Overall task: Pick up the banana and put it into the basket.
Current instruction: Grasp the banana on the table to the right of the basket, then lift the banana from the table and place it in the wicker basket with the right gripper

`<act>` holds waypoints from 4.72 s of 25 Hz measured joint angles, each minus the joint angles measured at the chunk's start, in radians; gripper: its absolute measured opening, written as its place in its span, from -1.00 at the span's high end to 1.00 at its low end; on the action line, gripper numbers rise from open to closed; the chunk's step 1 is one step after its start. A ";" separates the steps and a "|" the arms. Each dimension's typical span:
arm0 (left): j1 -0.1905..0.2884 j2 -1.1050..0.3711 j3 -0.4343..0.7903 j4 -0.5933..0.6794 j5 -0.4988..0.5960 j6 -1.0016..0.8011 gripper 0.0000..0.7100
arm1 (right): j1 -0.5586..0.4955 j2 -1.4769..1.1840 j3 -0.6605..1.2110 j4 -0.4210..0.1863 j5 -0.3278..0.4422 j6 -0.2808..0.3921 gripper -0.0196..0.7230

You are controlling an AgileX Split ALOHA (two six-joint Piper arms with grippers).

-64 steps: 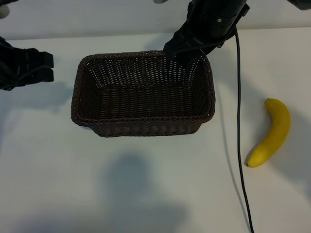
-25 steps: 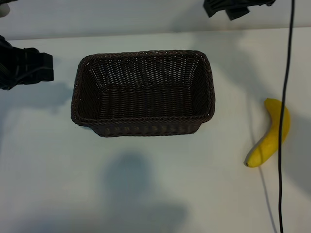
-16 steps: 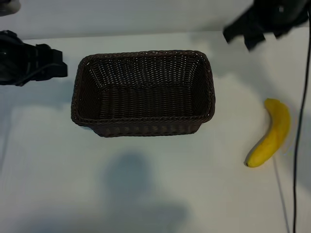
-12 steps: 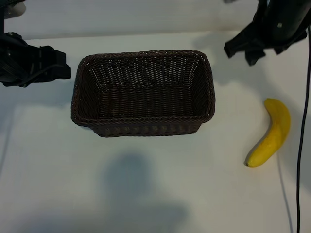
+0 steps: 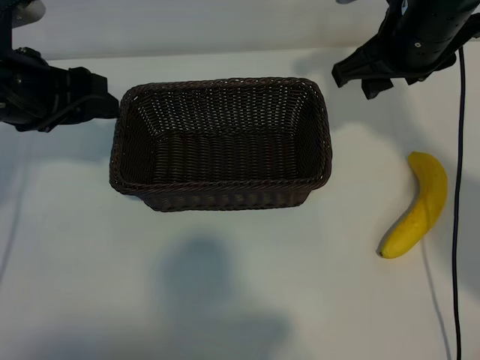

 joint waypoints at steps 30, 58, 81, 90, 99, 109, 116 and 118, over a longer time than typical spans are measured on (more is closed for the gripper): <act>0.000 0.003 0.000 -0.018 0.017 0.034 -0.66 | -0.141 -0.001 0.496 -0.097 -0.271 0.209 -0.55; 0.000 0.003 0.000 -0.018 0.017 0.037 -0.66 | -0.141 -0.001 0.636 -0.123 -0.458 0.380 -0.55; 0.000 0.003 0.000 -0.018 0.025 0.042 -0.66 | -0.141 0.060 0.661 -0.127 -0.515 0.398 -0.16; 0.000 0.003 0.000 -0.018 0.025 0.059 -0.65 | -0.141 0.060 0.661 -0.127 -0.514 0.353 -0.16; 0.000 0.003 0.000 -0.018 0.025 0.060 -0.65 | -0.141 0.010 0.577 -0.121 -0.421 0.305 -0.16; 0.000 0.003 0.000 -0.018 0.023 0.064 -0.65 | -0.141 -0.092 0.418 -0.100 -0.280 0.230 -0.16; 0.000 0.003 0.000 -0.018 0.015 0.064 -0.65 | -0.136 -0.092 0.410 -0.038 -0.288 0.167 -0.16; 0.000 0.003 0.000 -0.018 0.013 0.064 -0.65 | -0.120 -0.092 0.410 -0.029 -0.298 0.145 -0.16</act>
